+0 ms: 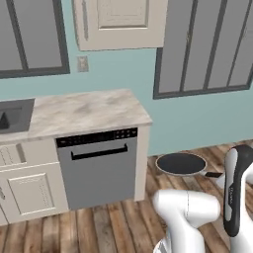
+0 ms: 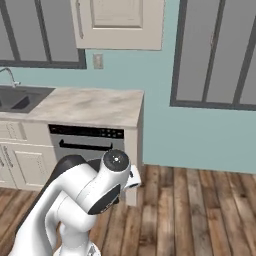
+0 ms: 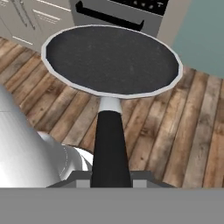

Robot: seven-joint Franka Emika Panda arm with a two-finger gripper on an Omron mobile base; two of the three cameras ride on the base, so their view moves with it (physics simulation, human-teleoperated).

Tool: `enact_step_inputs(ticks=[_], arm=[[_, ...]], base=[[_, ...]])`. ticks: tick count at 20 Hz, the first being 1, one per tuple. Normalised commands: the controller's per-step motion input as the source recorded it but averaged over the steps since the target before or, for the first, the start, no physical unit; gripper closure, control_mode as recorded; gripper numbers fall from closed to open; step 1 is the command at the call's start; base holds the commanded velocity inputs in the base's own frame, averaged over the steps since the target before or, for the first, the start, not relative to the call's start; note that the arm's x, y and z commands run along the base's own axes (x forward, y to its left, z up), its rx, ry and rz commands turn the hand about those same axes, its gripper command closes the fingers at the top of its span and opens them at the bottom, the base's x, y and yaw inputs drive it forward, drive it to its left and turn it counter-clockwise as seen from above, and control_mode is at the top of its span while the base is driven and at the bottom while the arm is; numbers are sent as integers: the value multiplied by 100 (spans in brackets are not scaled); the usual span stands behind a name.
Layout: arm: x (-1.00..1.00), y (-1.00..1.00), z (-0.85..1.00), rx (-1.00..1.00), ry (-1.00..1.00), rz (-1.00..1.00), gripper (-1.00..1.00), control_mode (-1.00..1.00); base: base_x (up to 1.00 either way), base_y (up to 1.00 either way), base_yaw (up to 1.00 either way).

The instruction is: Move the pot and pan from the stove into the sink.

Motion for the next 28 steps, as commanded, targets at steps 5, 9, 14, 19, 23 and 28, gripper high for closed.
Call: enact_step_inputs(ticks=[5, 9, 14, 19, 23, 28], arm=[[0, 0, 0, 0, 0, 0, 100, 100], [0, 0, 0, 0, 0, 0, 100, 100], [0, 0, 0, 0, 0, 0, 100, 100], [0, 0, 0, 0, 0, 0, 100, 100], [0, 0, 0, 0, 0, 0, 100, 100], [0, 0, 0, 0, 0, 0, 100, 100]], base=[[89, 30, 2], [80, 27, 2], [43, 46, 2], [10, 80, 2], [0, 91, 4], [0, 95, 4]])
